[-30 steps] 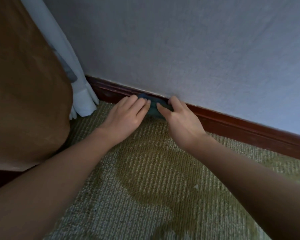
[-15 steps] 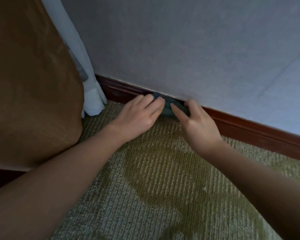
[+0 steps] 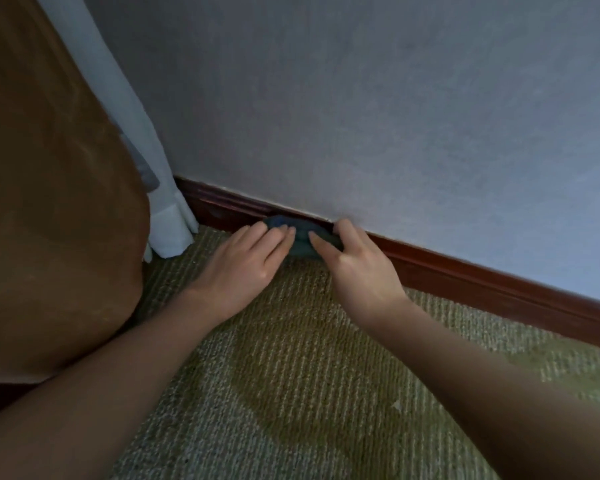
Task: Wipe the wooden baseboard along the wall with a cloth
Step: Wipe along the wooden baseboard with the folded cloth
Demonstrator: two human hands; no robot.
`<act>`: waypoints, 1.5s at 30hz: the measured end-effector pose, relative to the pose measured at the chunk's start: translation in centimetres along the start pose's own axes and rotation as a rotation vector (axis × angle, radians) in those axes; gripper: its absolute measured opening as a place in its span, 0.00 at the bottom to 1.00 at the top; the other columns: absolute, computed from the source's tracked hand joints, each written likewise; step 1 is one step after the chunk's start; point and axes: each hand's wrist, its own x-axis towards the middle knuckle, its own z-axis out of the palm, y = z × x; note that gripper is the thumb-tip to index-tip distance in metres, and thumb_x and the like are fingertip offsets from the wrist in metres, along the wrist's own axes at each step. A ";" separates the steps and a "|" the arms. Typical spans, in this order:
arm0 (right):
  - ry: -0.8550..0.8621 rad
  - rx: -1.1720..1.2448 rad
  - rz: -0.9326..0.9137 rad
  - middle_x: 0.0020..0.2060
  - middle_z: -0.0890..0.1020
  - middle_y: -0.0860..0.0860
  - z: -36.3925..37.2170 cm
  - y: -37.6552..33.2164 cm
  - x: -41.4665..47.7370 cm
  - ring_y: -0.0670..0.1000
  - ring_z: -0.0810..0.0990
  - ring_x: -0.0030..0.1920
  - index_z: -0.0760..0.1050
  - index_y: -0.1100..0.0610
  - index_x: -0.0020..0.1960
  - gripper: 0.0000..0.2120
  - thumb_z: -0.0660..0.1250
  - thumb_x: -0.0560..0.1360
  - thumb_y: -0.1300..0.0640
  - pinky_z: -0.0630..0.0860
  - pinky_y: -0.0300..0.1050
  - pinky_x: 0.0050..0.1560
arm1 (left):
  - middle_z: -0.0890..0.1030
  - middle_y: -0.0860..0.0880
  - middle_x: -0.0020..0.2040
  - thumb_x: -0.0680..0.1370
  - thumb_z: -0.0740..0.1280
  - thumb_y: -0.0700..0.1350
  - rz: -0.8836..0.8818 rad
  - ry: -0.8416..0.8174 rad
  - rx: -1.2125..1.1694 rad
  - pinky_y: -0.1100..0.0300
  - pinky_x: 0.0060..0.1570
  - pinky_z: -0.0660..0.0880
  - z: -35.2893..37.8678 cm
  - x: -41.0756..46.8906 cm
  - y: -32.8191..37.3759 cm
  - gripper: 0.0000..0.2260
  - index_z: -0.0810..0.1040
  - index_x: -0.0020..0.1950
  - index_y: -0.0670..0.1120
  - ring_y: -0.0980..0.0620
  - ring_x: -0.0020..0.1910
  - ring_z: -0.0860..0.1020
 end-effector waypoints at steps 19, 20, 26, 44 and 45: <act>0.044 -0.087 0.110 0.39 0.76 0.64 -0.7 2.5 -3.0 0.63 0.78 0.35 0.79 0.68 0.54 0.30 0.74 0.52 0.79 0.74 0.44 0.27 | 0.81 0.45 0.40 0.71 0.60 0.32 0.109 0.007 0.011 0.59 0.35 0.72 -0.6 3.1 3.1 0.13 0.82 0.49 0.35 0.49 0.37 0.77; 0.044 -0.074 0.114 0.39 0.76 0.64 -0.6 2.2 -2.9 0.63 0.78 0.35 0.79 0.69 0.54 0.30 0.73 0.52 0.79 0.74 0.44 0.27 | 0.81 0.46 0.40 0.72 0.58 0.32 0.115 0.002 0.025 0.59 0.35 0.71 -0.6 3.0 2.8 0.14 0.82 0.48 0.36 0.49 0.37 0.77; 0.068 -0.028 0.063 0.41 0.76 0.64 -0.4 0.1 -0.8 0.63 0.77 0.37 0.77 0.69 0.57 0.27 0.73 0.58 0.77 0.76 0.48 0.31 | 0.82 0.42 0.44 0.73 0.58 0.33 0.039 0.042 0.100 0.57 0.34 0.72 -1.1 1.3 0.3 0.14 0.80 0.53 0.33 0.47 0.43 0.68; -0.003 -0.004 -0.025 0.43 0.75 0.65 0.7 -3.7 3.1 0.63 0.76 0.41 0.74 0.71 0.59 0.25 0.71 0.63 0.74 0.69 0.45 0.32 | 0.82 0.37 0.49 0.74 0.57 0.31 -0.118 0.044 0.034 0.56 0.31 0.75 -0.6 -1.9 -2.8 0.15 0.78 0.55 0.31 0.42 0.41 0.73; -0.008 -0.007 -0.028 0.43 0.75 0.65 0.7 -3.7 3.1 0.63 0.76 0.42 0.74 0.71 0.60 0.25 0.71 0.63 0.74 0.68 0.45 0.33 | 0.82 0.37 0.49 0.73 0.57 0.31 -0.124 0.036 0.033 0.56 0.30 0.75 -0.5 -2.0 -2.8 0.15 0.78 0.56 0.31 0.42 0.40 0.73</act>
